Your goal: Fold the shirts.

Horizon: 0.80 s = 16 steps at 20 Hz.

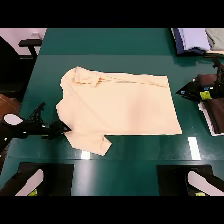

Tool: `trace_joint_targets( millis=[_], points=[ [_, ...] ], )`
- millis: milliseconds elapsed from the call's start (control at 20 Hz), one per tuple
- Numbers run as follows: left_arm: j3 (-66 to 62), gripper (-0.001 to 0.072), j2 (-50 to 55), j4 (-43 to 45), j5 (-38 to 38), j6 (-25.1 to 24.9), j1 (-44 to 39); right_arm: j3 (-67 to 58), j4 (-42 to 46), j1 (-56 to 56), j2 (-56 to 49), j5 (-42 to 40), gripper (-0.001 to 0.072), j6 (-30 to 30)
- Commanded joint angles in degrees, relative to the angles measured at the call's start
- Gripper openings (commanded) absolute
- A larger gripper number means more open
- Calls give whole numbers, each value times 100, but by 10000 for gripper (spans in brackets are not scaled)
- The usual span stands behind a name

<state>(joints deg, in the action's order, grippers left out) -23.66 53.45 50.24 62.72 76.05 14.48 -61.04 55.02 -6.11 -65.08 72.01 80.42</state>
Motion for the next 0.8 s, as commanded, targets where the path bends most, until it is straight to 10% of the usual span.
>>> trace_joint_targets(
  millis=[0,100,150,450,550,750],
  points=[
    [168,408,-11,-525,-323,-262,2,35,-2,-4,44,2,450,2],
    [168,60,-13,-586,-282,-280,2,35,7,-4,44,131,449,2],
    [144,22,-13,-616,-216,-446,2,37,81,-35,44,247,450,2],
    [-719,22,-17,-466,354,-564,2,966,1023,-1128,254,1051,456,9],
    [-883,22,-17,-468,393,-564,2,1692,1034,-1687,313,1049,618,7],
    [-918,22,-17,-483,393,-560,2,2721,573,-2122,33,654,552,-142]
  ],
)
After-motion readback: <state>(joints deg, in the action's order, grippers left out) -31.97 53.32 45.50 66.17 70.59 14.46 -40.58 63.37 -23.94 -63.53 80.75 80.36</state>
